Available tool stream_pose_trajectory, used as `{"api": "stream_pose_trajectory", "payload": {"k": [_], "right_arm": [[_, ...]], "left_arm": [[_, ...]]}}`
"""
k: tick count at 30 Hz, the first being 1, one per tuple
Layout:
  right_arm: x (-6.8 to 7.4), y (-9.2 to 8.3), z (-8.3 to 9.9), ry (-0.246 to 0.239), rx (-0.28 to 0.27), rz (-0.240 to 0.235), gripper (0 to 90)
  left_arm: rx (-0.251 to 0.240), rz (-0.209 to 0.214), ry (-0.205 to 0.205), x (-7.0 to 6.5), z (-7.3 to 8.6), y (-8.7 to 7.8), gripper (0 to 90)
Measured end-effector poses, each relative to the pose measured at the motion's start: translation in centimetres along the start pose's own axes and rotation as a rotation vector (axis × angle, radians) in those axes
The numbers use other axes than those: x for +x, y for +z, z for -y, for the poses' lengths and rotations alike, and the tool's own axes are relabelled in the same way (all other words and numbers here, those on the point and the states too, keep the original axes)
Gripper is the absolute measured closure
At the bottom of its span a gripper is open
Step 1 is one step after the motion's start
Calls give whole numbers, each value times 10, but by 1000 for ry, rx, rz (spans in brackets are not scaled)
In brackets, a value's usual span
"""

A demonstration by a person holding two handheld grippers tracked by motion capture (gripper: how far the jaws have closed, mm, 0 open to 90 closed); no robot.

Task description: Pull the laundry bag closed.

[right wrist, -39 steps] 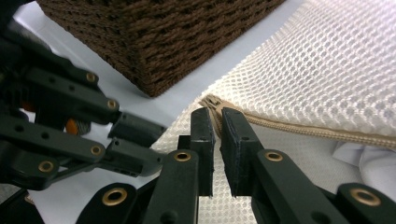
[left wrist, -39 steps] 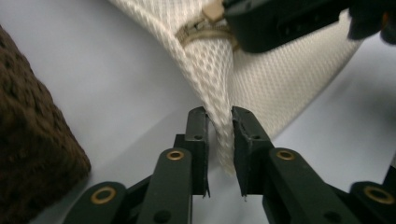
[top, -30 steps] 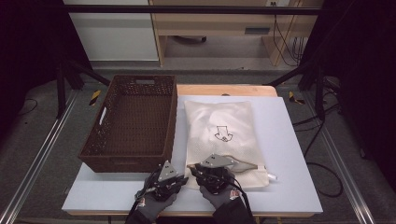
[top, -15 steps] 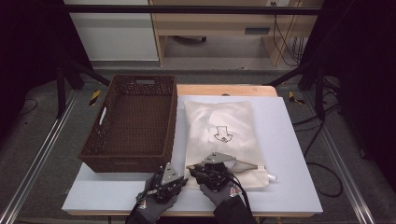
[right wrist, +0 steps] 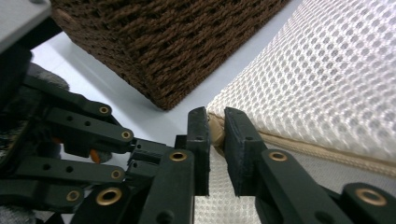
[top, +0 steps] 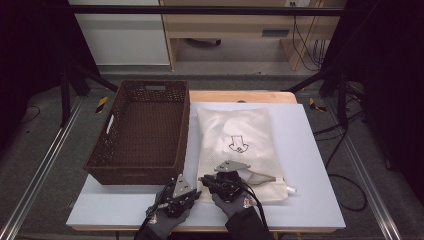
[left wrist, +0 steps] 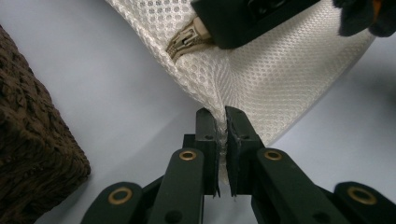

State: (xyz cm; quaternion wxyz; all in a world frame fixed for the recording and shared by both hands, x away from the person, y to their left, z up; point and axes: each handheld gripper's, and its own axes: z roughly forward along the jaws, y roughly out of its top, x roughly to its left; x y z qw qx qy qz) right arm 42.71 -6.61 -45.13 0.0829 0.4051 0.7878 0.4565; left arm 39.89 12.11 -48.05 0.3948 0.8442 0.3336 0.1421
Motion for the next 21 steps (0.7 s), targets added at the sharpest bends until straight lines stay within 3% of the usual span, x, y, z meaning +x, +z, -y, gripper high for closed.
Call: {"api": "stream_pose_trajectory", "payload": {"k": [9, 15, 21], "right_arm": [[3, 3, 1, -9, -9, -8, 871], [2, -6, 0, -32, -33, -8, 872], [4, -13, -2, -49, -50, -6, 871]], "left_arm": [[-3, 9, -19, 2, 0, 1, 810], [-46, 40, -61, 9, -7, -5, 660], [-68, 68, -92, 14, -18, -3, 671]]}}
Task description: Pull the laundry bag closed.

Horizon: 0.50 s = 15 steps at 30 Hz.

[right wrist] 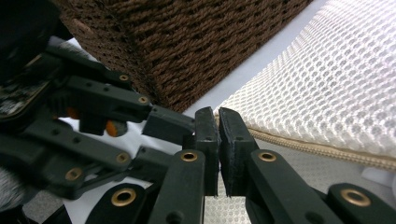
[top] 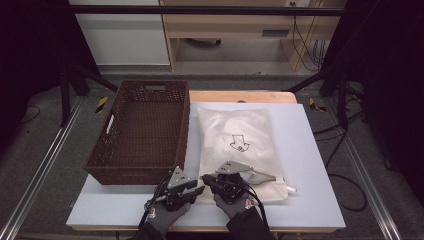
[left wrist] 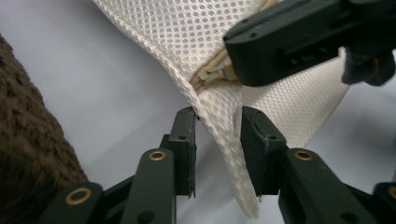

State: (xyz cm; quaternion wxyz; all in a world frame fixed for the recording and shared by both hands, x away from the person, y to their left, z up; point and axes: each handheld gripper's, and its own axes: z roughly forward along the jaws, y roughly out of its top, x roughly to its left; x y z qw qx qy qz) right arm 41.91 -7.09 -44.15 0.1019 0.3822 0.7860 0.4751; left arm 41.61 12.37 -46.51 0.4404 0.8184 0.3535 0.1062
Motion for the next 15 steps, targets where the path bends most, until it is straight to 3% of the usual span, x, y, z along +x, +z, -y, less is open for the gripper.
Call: {"api": "stream_pose_trajectory", "payload": {"k": [3, 7, 12, 15], "right_arm": [[-1, -1, 2, -4, -3, -4, 870], [-2, 3, 5, -1, 6, 0, 828], [-1, 5, 5, -6, 1, -4, 872], [-2, 3, 5, -4, -4, 2, 873]], "left_arm": [[1, 4, -28, 4, 1, 3, 751], [1, -22, -12, 2, 3, 2, 832], [5, -38, 12, -1, 1, 2, 827], [-7, -27, 1, 0, -2, 0, 743]]}}
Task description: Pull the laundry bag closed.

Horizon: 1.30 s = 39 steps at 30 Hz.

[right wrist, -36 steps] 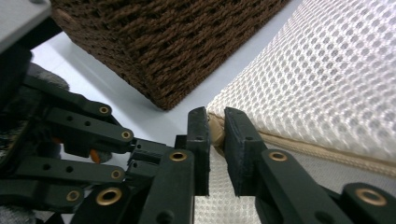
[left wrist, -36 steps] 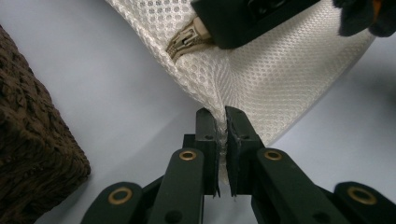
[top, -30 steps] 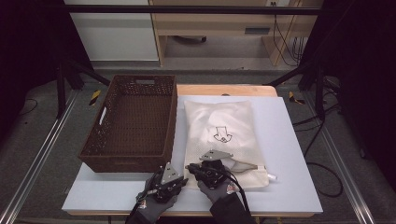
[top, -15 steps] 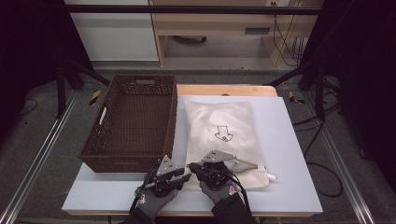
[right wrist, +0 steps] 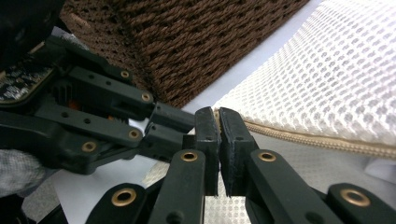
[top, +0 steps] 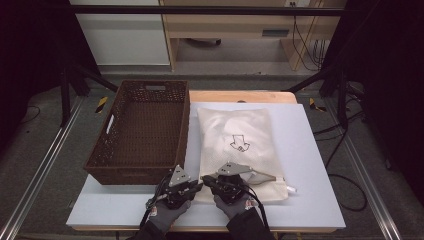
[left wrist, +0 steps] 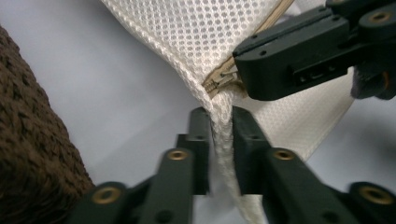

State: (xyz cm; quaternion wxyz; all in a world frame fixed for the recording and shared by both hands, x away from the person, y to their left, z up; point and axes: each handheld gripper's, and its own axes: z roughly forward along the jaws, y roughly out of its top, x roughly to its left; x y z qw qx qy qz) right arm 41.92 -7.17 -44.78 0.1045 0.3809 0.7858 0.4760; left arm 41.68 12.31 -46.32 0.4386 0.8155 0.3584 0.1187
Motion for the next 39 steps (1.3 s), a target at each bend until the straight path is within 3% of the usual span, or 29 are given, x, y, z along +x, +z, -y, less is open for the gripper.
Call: {"api": "stream_pose_trajectory", "payload": {"k": [3, 7, 15, 21, 28, 34, 39], "right_arm": [[0, -1, 0, -5, -3, -4, 872], [0, -2, 0, -2, -6, -5, 872], [0, -1, 4, 10, -11, -5, 872], [0, 0, 9, 14, -21, 8, 873], [-3, -3, 8, 12, -29, 14, 873], [-3, -2, 9, 13, -23, 12, 873], [-1, -1, 10, 16, -26, 18, 873]], "left_arm": [[-2, 2, -2, 1, -3, 0, 716], [7, 6, -1, 3, -4, 4, 788], [-2, -40, -1, 1, -2, 0, 839], [-4, -43, -5, 0, -1, 0, 842], [-21, 4, -13, 2, -3, 0, 781], [-6, -10, 4, 1, -2, 1, 846], [0, -47, -1, -1, -2, -1, 855]]}}
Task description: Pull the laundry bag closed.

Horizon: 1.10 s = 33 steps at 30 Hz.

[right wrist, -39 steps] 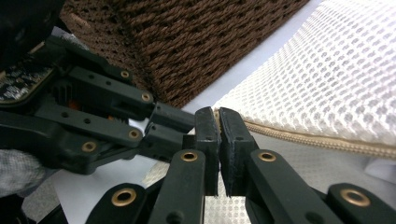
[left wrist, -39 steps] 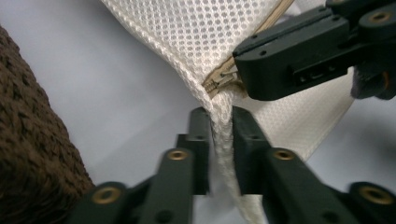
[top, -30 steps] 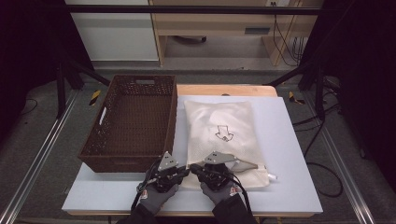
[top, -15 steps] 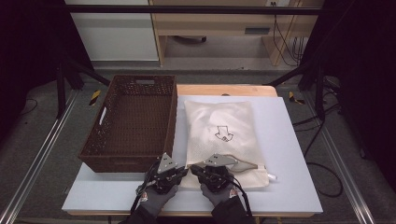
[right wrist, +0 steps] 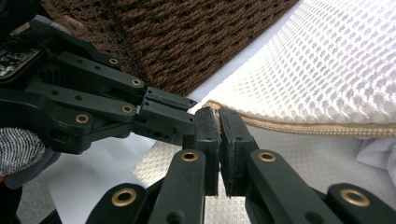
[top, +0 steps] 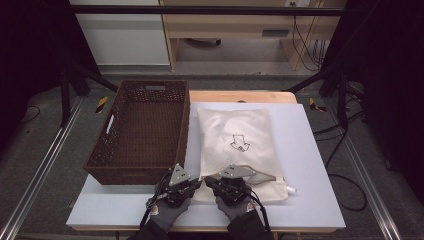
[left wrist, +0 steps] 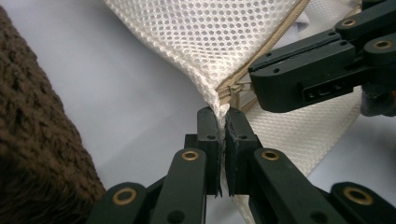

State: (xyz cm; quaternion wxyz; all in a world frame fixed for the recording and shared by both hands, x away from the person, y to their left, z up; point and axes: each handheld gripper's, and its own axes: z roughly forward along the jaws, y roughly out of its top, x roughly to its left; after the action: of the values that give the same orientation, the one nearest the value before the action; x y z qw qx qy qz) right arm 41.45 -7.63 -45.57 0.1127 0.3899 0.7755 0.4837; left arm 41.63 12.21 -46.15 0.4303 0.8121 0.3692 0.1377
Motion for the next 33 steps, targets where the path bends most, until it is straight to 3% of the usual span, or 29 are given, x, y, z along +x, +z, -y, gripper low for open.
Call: {"api": "stream_pose_trajectory", "payload": {"k": [3, 19, 24, 27, 30, 33], "right_arm": [[-1, 0, 3, 10, -6, 7, 874], [-11, -5, 10, 82, -18, -27, 875], [-11, -9, 11, 59, -30, -17, 874], [-10, -9, 11, 54, -29, -14, 874], [-10, -9, 10, 52, -28, -13, 874], [-8, -9, 10, 62, -31, -18, 874]], "left_arm": [[-6, 8, -14, 1, 1, -1, 856], [-23, 6, 21, -6, 1, -3, 855], [-9, 33, 43, -7, -2, 1, 818], [-16, 38, 25, -6, -2, 3, 809], [-17, 34, 18, -5, -2, 2, 828], [-20, 2, 10, -6, -2, -1, 847]]}}
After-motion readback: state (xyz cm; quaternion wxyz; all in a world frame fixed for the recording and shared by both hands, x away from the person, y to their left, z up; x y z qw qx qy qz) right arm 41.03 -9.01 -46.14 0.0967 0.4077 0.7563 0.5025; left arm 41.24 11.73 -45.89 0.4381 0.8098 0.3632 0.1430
